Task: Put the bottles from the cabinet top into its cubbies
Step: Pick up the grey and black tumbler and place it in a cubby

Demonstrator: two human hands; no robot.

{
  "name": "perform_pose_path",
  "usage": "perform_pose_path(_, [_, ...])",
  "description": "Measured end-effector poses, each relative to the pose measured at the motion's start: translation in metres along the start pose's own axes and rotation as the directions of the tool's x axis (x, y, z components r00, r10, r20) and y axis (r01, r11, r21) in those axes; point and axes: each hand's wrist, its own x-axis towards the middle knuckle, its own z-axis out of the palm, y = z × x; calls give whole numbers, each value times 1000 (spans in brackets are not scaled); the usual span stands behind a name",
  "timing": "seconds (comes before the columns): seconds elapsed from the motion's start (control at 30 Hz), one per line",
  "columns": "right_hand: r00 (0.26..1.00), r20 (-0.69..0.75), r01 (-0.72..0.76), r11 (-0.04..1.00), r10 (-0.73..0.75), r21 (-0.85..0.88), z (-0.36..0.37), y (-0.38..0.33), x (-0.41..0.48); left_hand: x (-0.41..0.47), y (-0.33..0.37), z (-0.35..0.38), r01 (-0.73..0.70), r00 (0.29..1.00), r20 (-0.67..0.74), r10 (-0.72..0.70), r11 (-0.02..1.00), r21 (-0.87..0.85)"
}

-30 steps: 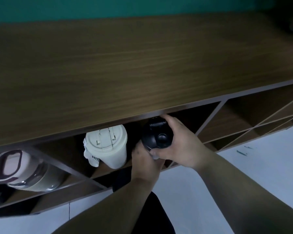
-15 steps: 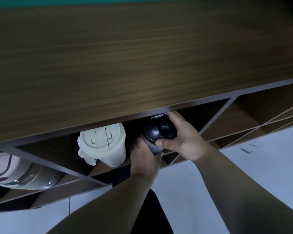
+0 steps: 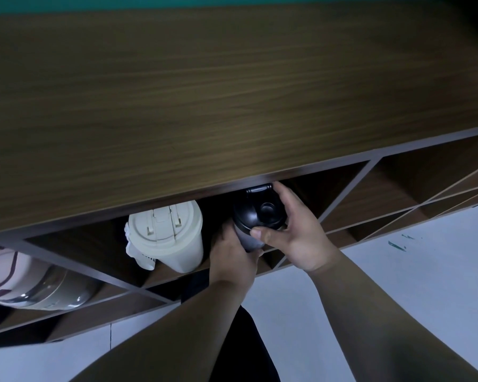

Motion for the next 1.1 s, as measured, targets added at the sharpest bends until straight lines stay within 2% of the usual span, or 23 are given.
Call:
perform_pose_path(0.5, [997, 63, -36, 999, 38, -24, -5, 8, 3, 0, 1, 2, -9, 1000, -26, 9, 1000, 17])
perform_pose_path(0.8, [999, -29, 12, 1000, -13, -15, -3, 10, 0, -5, 5, -2, -75, 997, -42, 72, 994, -75])
perform_pose_path(0.9, [999, -25, 36, 998, -37, -57, 0, 11, 0, -4, 3, -2, -101, 994, -46, 99, 993, -56])
perform_pose_path(1.1, [1000, -3, 12, 999, -12, -30, 2, 15, -1, -2, 0, 0, -90, 995, -40, 89, 996, -16])
